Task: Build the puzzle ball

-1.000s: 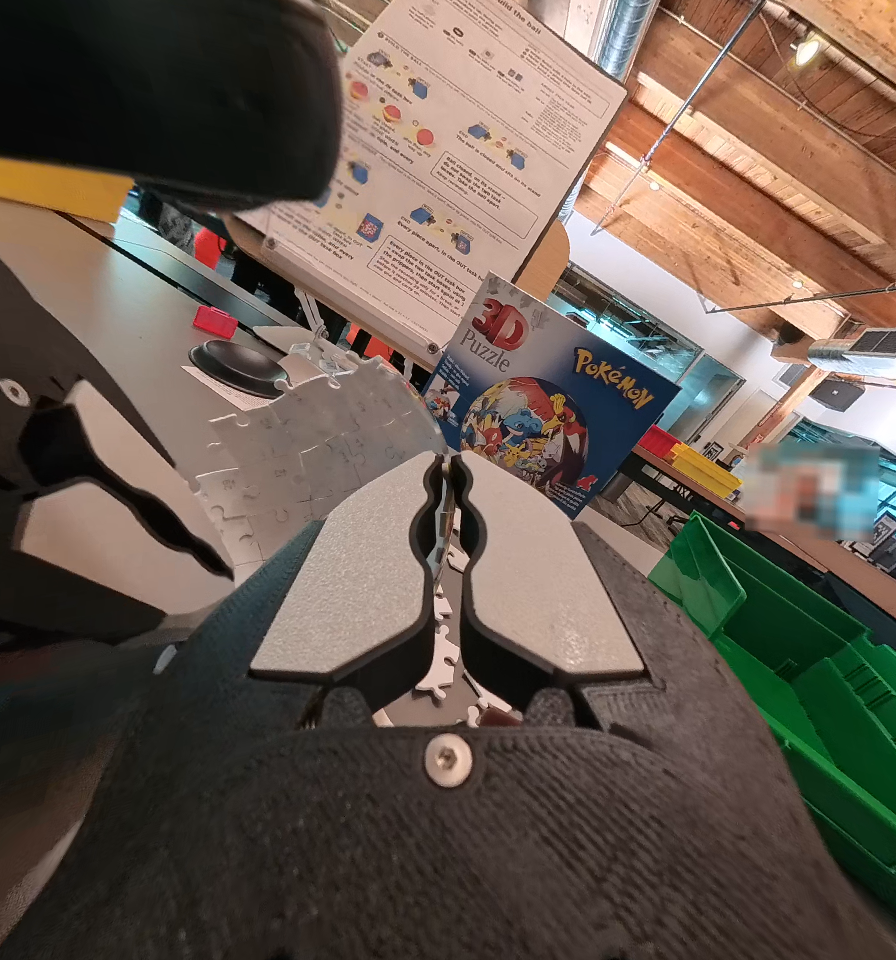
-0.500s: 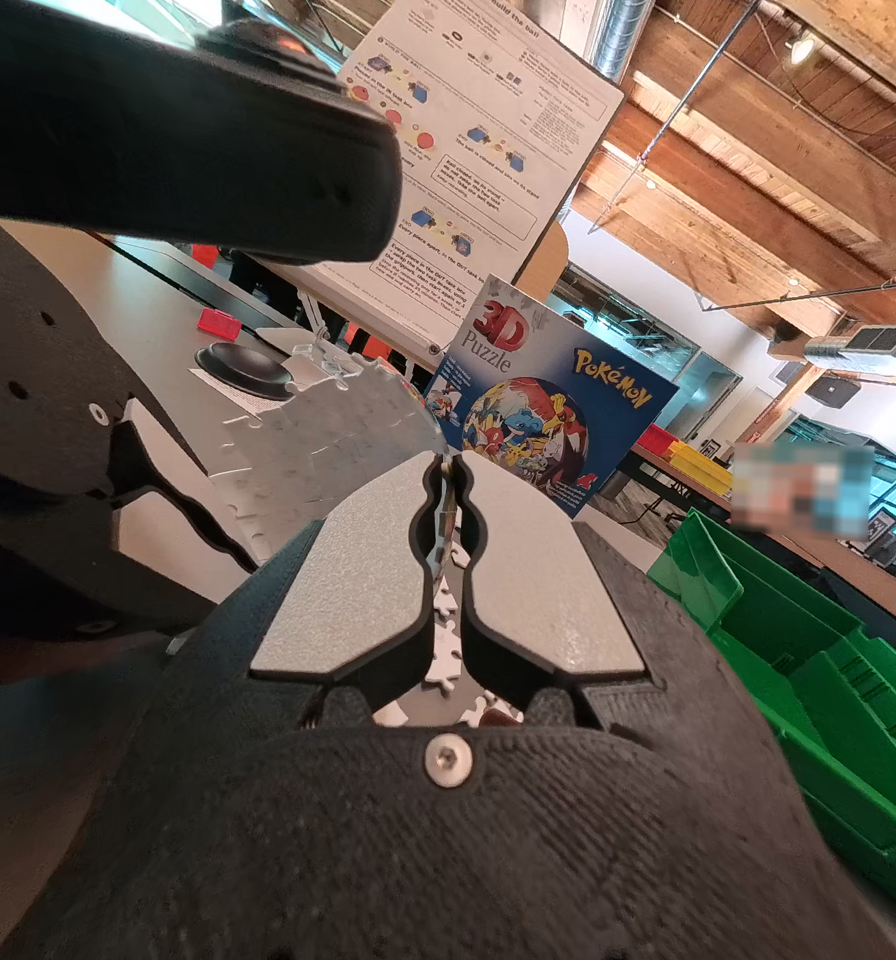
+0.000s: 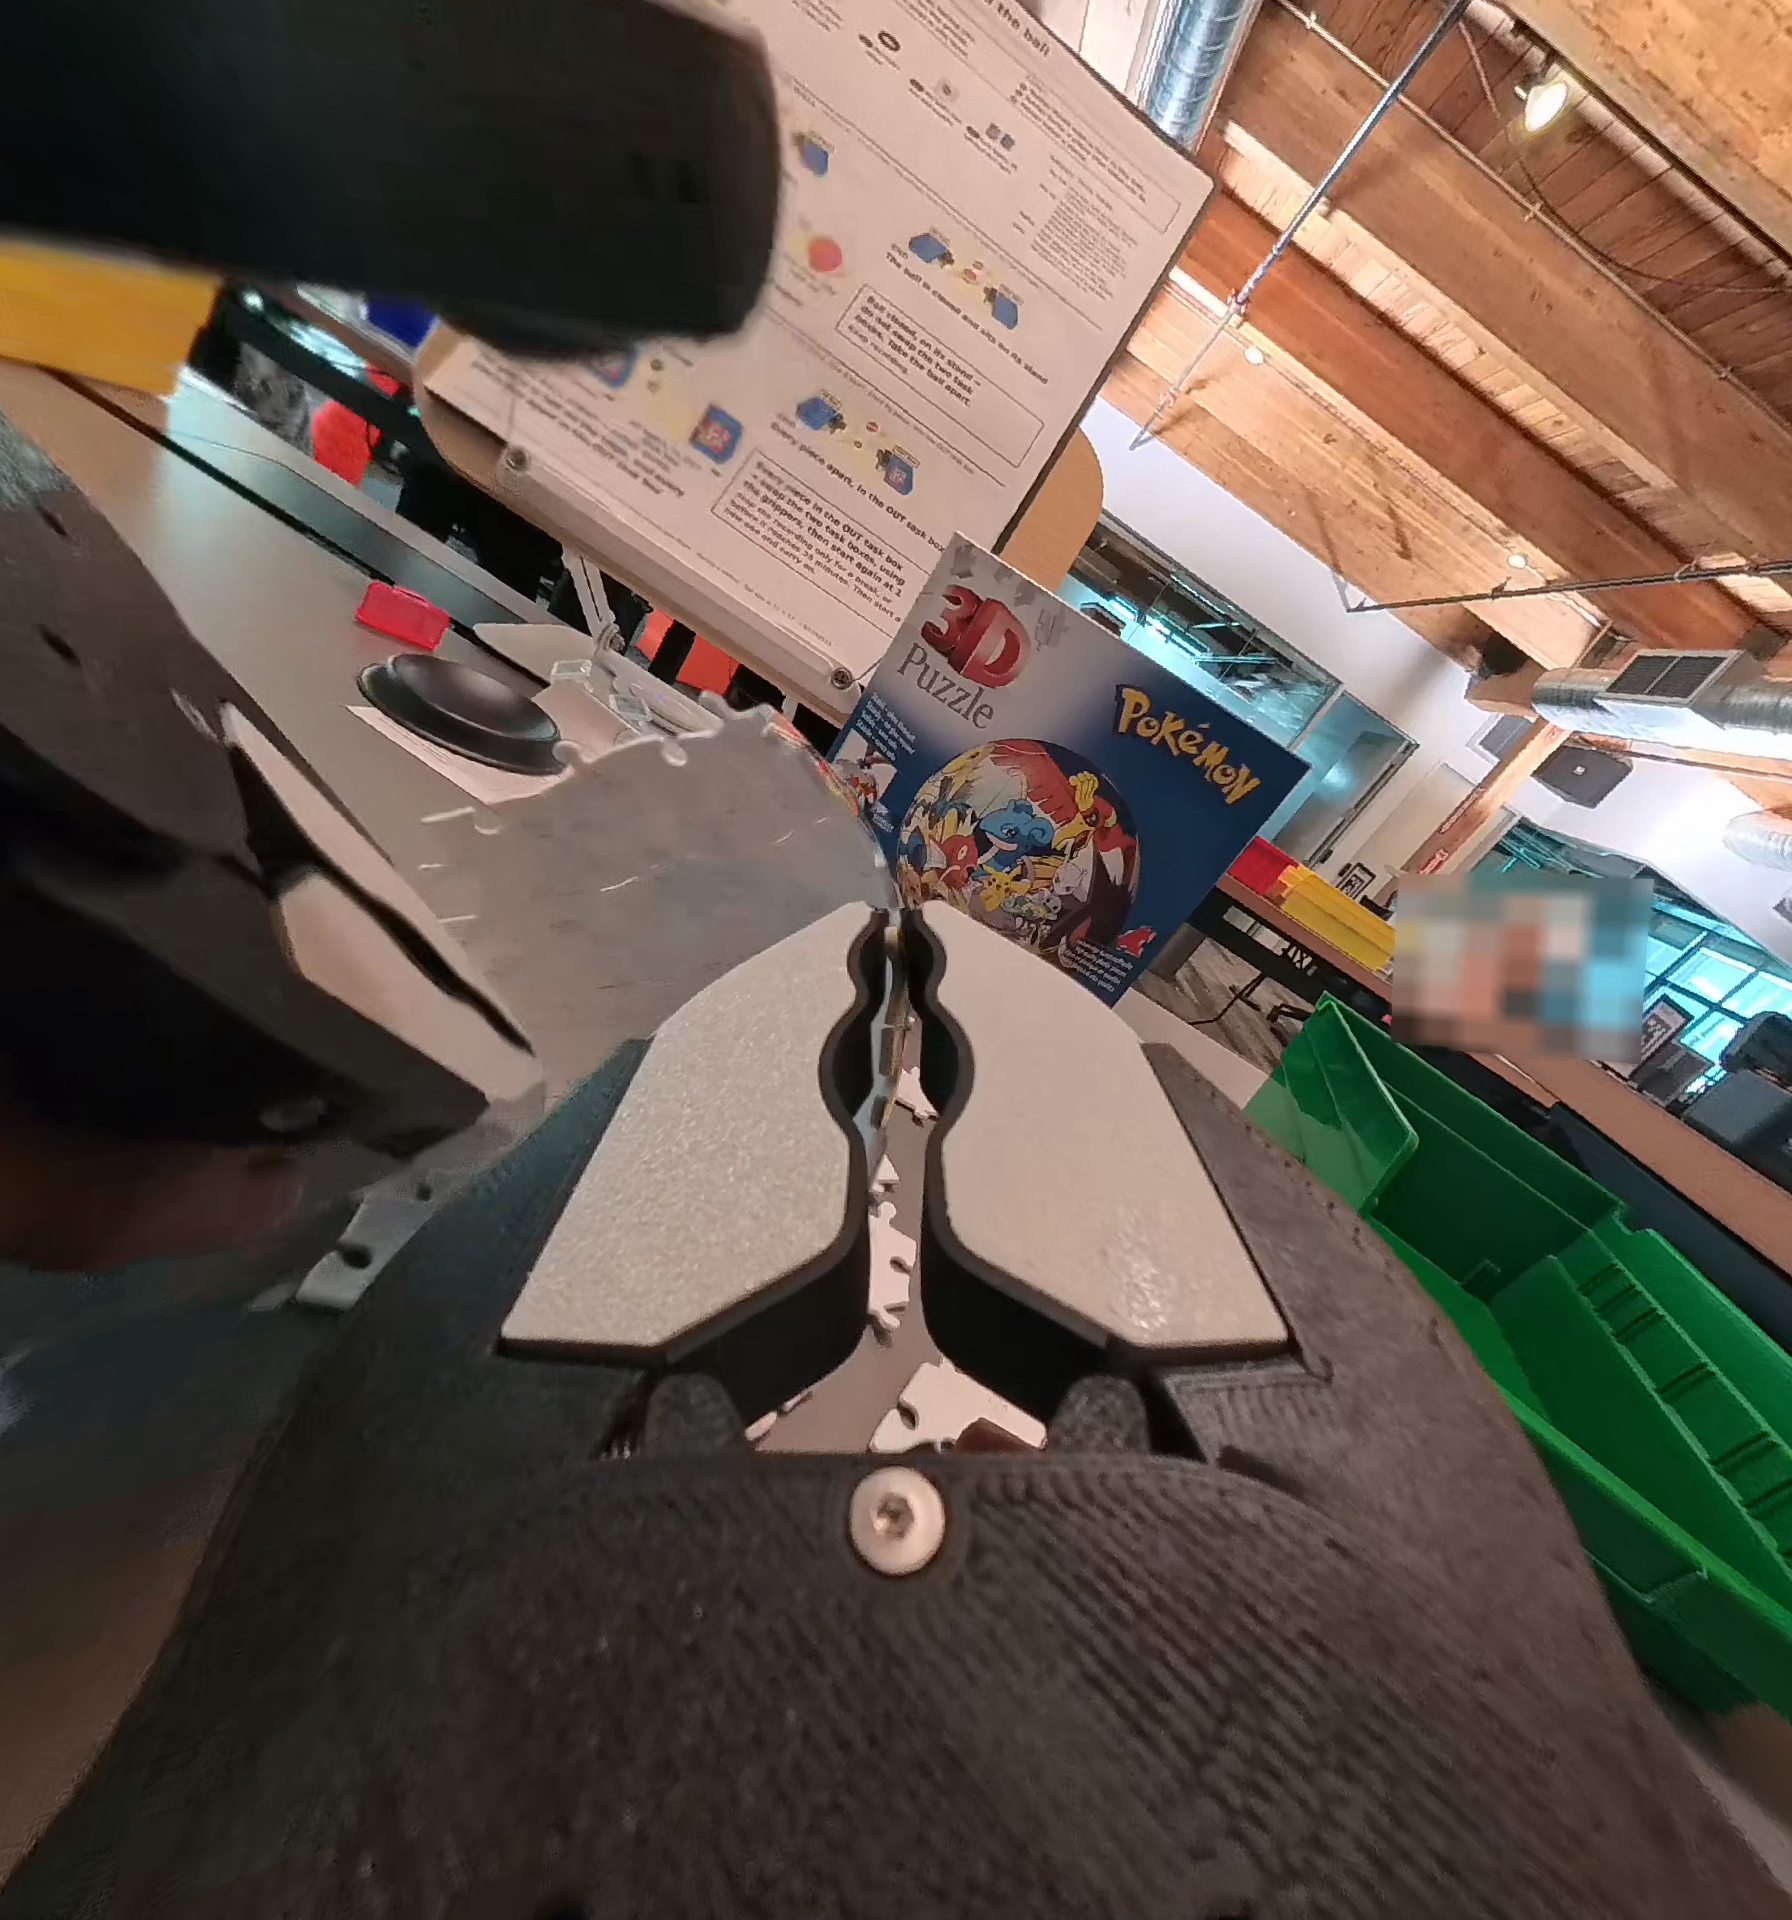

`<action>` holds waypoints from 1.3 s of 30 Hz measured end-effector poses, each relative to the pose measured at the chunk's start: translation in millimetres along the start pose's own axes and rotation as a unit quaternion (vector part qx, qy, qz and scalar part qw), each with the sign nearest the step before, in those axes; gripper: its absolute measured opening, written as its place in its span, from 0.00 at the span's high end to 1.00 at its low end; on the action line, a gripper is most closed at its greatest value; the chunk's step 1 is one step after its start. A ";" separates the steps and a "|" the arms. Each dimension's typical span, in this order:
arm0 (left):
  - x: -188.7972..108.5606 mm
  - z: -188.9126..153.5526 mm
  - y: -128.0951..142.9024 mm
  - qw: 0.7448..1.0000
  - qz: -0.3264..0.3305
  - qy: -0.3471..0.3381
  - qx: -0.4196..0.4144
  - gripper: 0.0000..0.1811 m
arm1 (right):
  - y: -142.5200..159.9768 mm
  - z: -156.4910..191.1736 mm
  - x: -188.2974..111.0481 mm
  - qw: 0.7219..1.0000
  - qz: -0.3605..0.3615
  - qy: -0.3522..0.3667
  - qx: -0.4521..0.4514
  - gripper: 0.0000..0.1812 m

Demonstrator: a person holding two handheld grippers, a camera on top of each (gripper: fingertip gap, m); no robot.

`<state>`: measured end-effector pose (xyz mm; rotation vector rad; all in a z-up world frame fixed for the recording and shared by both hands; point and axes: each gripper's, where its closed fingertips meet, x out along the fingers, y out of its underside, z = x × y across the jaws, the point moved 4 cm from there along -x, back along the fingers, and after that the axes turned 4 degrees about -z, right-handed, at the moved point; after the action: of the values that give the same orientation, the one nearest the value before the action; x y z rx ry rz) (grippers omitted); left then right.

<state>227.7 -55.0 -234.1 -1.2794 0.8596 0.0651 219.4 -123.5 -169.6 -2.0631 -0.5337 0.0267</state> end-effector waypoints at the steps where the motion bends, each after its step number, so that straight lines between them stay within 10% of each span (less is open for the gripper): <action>1: -4.3 1.9 -0.2 1.000 -0.004 0.002 -0.011 1.00 | -0.6 0.9 -0.7 1.000 -0.001 -0.002 -0.001 0.98; 22: -15.1 -3.8 18.5 0.994 0.030 -0.020 0.106 1.00 | -4.4 3.9 -4.2 1.000 -0.003 0.000 -0.006 0.98; 39: -25.5 -14.3 29.0 0.998 0.040 -0.002 0.042 1.00 | -8.5 8.6 -5.9 1.000 -0.013 -0.006 -0.010 0.98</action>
<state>188.2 -47.3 -242.8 -1.1648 0.9010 0.0948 209.0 -115.0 -168.2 -2.0769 -0.5694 0.0192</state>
